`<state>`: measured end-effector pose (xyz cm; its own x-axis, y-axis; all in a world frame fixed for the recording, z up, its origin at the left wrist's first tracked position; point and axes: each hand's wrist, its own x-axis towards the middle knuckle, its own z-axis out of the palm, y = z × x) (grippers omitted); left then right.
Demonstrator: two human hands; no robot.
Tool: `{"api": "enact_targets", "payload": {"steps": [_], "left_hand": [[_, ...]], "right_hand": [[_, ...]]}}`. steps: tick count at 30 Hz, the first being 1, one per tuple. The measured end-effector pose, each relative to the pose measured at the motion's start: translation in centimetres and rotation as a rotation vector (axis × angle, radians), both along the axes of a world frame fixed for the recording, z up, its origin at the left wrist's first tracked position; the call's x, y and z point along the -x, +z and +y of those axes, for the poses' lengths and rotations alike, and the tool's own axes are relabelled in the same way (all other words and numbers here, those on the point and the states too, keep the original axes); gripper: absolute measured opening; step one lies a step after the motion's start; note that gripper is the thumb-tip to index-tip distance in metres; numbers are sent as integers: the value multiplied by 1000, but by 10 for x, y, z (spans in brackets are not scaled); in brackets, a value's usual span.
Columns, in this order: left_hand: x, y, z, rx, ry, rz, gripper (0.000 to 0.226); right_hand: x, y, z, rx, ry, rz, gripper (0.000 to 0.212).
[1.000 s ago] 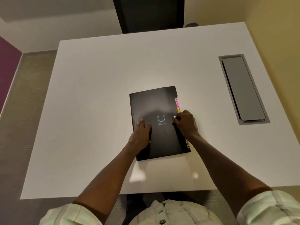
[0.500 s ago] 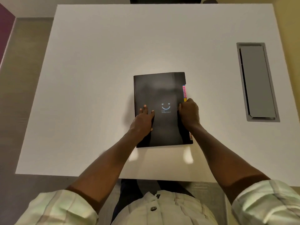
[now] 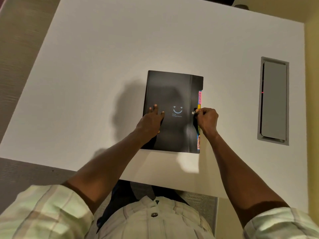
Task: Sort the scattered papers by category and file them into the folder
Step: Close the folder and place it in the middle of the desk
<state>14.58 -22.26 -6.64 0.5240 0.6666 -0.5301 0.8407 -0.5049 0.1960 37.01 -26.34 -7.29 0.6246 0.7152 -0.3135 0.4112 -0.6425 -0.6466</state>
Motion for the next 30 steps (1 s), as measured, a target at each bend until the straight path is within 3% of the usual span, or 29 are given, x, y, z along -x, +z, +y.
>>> {"api": "enact_targets", "payload": {"steps": [13, 20, 24, 30], "left_hand": [[0, 1, 1, 20, -4, 2, 89], [1, 0, 0, 22, 0, -2, 89], [1, -1, -1, 15, -9, 4, 89], [2, 0, 0, 28, 0, 1, 89]], "right_hand": [[-1, 1, 1, 41, 31, 8, 23], [29, 10, -18, 36, 410, -227, 20], [38, 20, -9, 145, 343, -252, 23], [31, 12, -13, 43, 226, -178, 17]]}}
